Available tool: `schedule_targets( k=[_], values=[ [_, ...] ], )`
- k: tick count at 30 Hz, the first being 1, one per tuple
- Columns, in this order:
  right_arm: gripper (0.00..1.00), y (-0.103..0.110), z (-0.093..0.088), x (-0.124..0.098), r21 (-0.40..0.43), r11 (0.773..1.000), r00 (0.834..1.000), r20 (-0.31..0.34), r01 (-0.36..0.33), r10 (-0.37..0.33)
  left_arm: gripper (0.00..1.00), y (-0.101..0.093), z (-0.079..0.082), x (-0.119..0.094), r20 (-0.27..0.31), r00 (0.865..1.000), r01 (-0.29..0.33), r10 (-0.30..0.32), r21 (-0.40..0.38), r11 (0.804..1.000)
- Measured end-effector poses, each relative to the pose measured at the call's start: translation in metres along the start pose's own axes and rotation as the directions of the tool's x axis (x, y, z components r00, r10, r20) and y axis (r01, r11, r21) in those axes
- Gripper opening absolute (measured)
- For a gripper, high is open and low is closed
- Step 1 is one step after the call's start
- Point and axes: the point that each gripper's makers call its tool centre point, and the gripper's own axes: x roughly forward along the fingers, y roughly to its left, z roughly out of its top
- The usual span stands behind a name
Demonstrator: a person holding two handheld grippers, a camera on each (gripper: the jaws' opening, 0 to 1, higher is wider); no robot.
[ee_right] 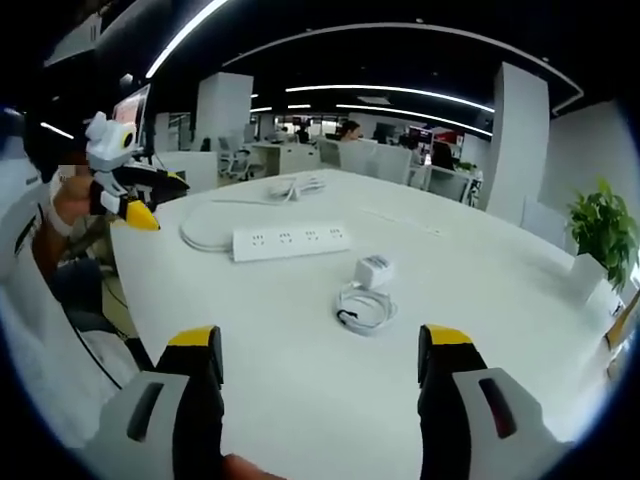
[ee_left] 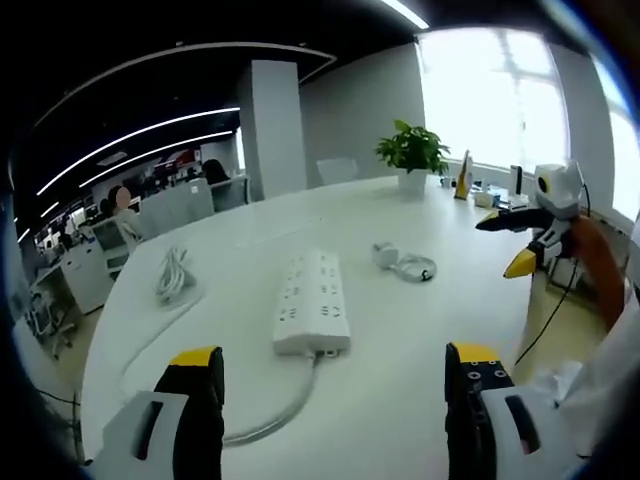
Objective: Straighten the power strip on the desk, plug the charger into it
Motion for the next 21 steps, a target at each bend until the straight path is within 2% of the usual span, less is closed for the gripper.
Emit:
schedule_targets(
  k=[14,21],
  values=[
    [0.77,0.002,-0.005,0.009,0.01,1.0,1.0,-0.013,-0.022,0.022,0.91,0.003,0.011,0.036,0.0,1.0,0.019,-0.019,-0.031,0.999],
    [0.77,0.001,-0.006,0.011,0.022,0.999,1.0,-0.011,-0.024,0.025,0.92,0.004,0.015,0.061,-0.011,0.999,0.038,-0.039,-0.053,0.998]
  ],
)
